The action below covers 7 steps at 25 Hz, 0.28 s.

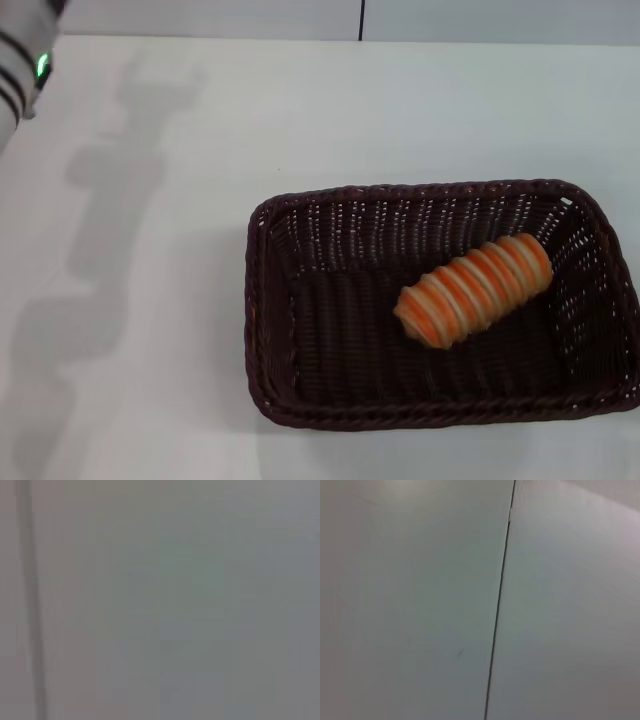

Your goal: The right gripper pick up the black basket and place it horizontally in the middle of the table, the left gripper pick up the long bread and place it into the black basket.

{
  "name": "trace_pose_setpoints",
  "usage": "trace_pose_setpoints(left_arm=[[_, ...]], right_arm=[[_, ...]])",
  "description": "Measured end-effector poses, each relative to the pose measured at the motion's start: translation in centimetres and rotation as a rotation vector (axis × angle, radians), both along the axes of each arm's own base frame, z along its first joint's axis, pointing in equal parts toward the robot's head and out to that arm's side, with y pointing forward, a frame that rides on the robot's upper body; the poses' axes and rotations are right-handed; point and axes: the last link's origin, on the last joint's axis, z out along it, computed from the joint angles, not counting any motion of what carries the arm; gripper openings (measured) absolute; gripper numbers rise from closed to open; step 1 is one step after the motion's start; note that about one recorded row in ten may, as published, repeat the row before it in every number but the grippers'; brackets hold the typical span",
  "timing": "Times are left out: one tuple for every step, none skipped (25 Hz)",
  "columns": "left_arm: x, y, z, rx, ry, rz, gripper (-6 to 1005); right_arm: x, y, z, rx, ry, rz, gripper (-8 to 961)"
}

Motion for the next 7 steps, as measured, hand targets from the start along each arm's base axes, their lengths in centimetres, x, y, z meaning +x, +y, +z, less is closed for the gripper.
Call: trace_pose_setpoints(left_arm=[[-1.7, -0.5, 0.1, 0.121, -0.011, -0.009, 846], [-1.7, -0.5, 0.1, 0.121, -0.011, -0.009, 846], [-1.7, -0.5, 0.1, 0.121, -0.011, -0.009, 846], [-1.7, -0.5, 0.1, 0.121, -0.011, -0.009, 846], [-3.5, -1.4, -0.1, 0.197, -0.041, -0.053, 846], [-5.1, -2.2, -0.4, 0.182, -0.122, -0.100, 846], [-5.1, -2.2, -0.4, 0.182, -0.122, -0.100, 846]], right_arm=[[0.1, 0.1, -0.1, -0.020, 0.042, 0.015, 325], [0.1, 0.1, -0.1, -0.020, 0.042, 0.015, 325], [0.1, 0.2, -0.2, -0.029, 0.059, 0.020, 325], [0.2, 0.2, -0.2, -0.037, 0.070, 0.020, 325], [0.3, 0.3, -0.3, -0.046, 0.079, 0.016, 325], [0.7, 0.2, -0.4, -0.061, 0.093, -0.002, 325], [0.7, 0.2, -0.4, -0.061, 0.093, -0.002, 325]])
